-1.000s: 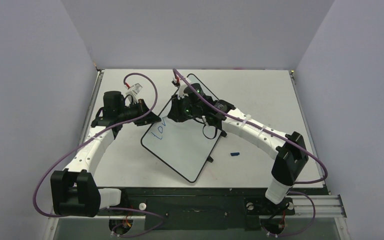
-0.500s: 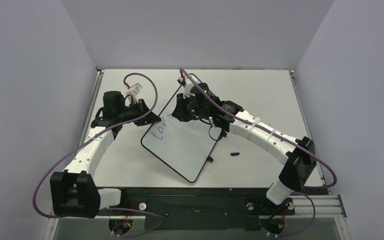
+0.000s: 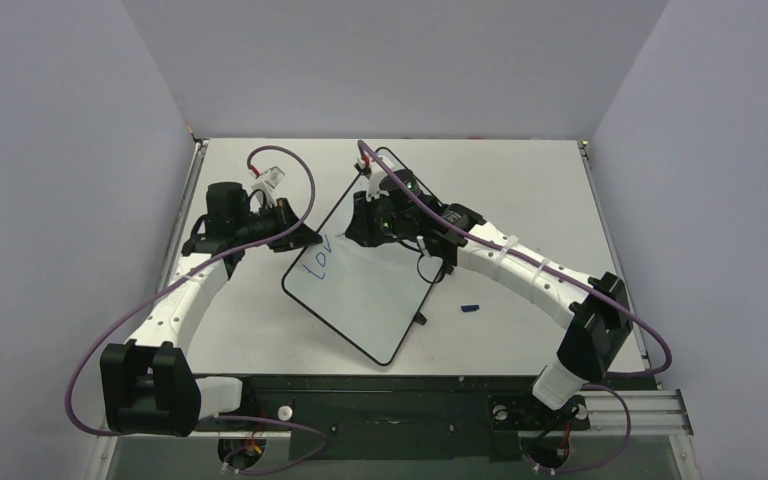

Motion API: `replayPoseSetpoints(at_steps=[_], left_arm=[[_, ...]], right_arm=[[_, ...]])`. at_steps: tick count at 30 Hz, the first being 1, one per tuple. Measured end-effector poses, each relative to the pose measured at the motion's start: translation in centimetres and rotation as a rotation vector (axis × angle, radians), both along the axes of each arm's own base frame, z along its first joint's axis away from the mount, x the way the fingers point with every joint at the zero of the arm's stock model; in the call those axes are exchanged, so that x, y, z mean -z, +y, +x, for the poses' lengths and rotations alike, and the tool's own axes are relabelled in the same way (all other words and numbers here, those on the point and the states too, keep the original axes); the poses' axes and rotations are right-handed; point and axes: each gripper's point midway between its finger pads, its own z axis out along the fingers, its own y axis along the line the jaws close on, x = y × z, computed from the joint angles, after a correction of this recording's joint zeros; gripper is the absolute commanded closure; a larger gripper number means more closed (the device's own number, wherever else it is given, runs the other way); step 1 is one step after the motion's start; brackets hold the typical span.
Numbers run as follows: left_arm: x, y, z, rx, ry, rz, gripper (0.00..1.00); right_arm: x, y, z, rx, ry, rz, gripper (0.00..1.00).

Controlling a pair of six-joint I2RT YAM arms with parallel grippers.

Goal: Write a sentence on the whiteboard

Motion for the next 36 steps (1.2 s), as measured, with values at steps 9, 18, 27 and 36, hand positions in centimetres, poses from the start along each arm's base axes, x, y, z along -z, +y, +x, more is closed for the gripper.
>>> replayPoseSetpoints(at_steps=[9,18,27,36], left_arm=[[0.0,0.0,0.0,0.000,0.000,0.000,1.00],[0.1,0.0,0.0,0.000,0.001,0.003,1.00],[0.1,0.1,0.0,-0.001,0.001,0.004,1.00],[0.1,0.1,0.0,-0.002,0.001,0.006,1.00]], right_arm=[[1.0,0.4,0.0,-0.009,0.020,-0.008,1.00],[1.7,0.9,0.2,-0.016,0.030,-0.007,1.00],[1.7,0.7,0.5,-0.009,0.031,-0.006,1.00],[1.9,0.4,0.9,0.003,0.032,-0.009,1.00]])
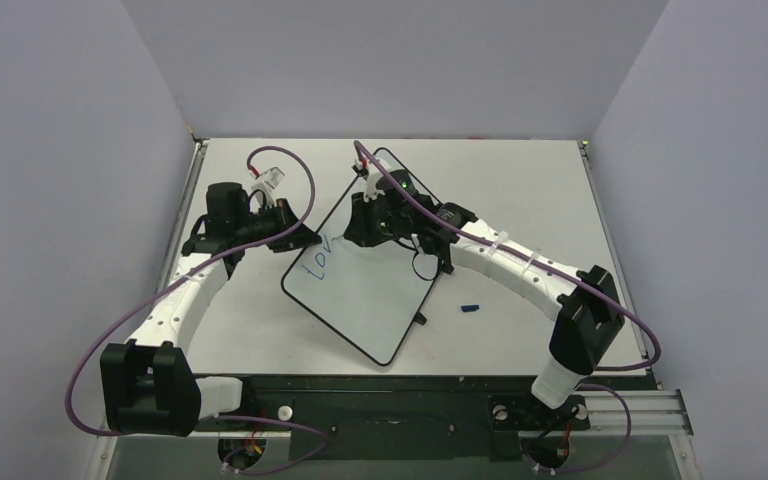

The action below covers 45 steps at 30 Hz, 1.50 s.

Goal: Write a sentence on the whiteboard

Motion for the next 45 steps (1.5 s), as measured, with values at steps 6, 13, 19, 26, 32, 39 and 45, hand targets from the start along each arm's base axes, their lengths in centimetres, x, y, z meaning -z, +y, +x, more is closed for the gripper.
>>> replayPoseSetpoints(at_steps=[6,13,19,26,32,39,45], left_arm=[[0.2,0.1,0.0,-0.003,0.001,0.008,1.00],[0.2,0.1,0.0,-0.002,-0.001,0.010,1.00],[0.2,0.1,0.0,-0.001,-0.001,0.010,1.00],[0.2,0.1,0.0,-0.001,-0.001,0.010,1.00],[0.2,0.1,0.0,-0.001,-0.001,0.010,1.00],[0.4,0.2,-0.1,-0.006,0.006,0.017,1.00],[0.6,0.3,-0.1,-0.012,0.015,0.024,1.00]], right_arm=[[0.1,-0.1,0.4,0.012,-0.001,-0.005,1.00],[-0.3,0.0,1.2,0.031,-0.013,-0.008,1.00],[-0.6,0.3,1.6,0.035,-0.019,-0.006,1.00],[-0.7,0.4,1.5,0.026,-0.022,-0.011,1.00],[-0.6,0.7,1.1,0.013,-0.027,-0.014,1.00],[-0.3,1.0,0.6,-0.003,-0.029,-0.018,1.00],[0.2,0.9,0.2,-0.006,-0.031,-0.013,1.00]])
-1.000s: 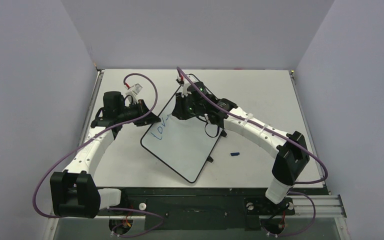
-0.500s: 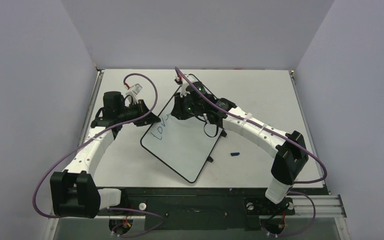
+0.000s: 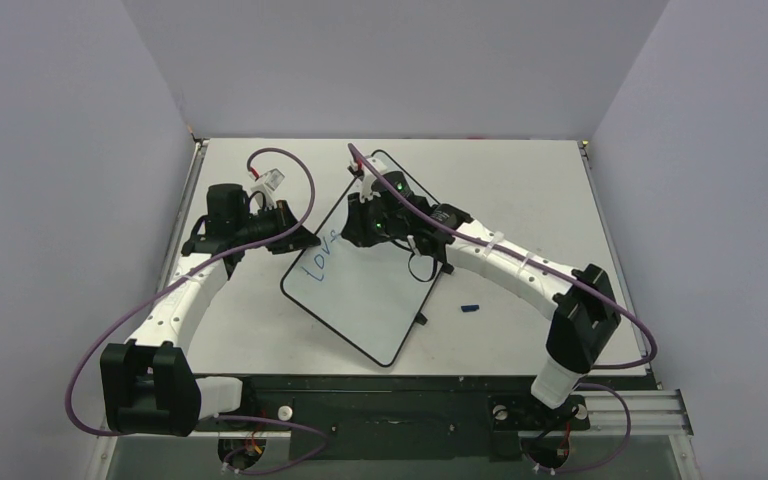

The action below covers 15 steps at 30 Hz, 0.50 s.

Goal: Write a sentence on the whiteboard

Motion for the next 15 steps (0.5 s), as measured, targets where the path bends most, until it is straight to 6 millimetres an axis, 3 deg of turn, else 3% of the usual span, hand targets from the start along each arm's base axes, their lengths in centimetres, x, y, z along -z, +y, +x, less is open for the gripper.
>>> replayPoseSetpoints(at_steps=[15], left_arm=[[0.0,0.0,0.0,-0.001,-0.002,0.003,1.00]], right_arm=[[0.9,-0.7,-1.2,-0.008,0.009,-0.013,1.00]])
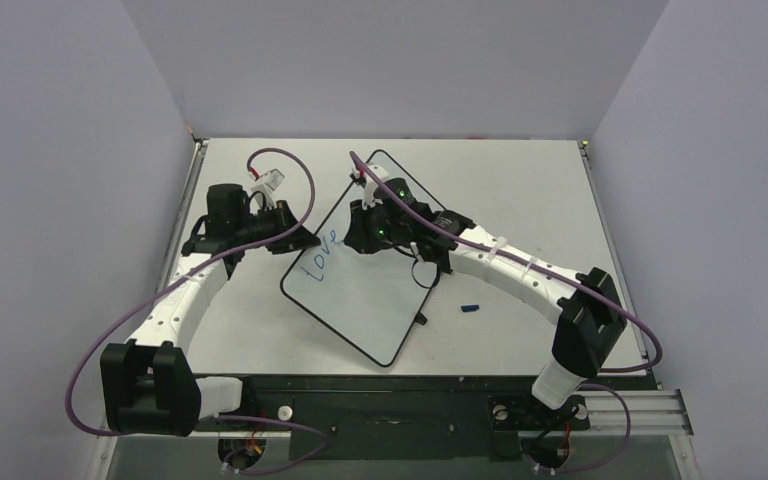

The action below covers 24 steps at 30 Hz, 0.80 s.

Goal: Write a sentence on the whiteboard

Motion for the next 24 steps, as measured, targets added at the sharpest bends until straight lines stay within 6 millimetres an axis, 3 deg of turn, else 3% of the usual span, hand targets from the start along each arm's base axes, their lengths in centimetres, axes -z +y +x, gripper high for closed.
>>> replayPoseSetpoints(at_steps=[24], left_arm=[[-0.1,-0.1,0.0,0.007,-0.005,-0.006,1.00]], right_arm=[[0.0,-1.4,1.4,0.044,0.013,-0.037,1.00]])
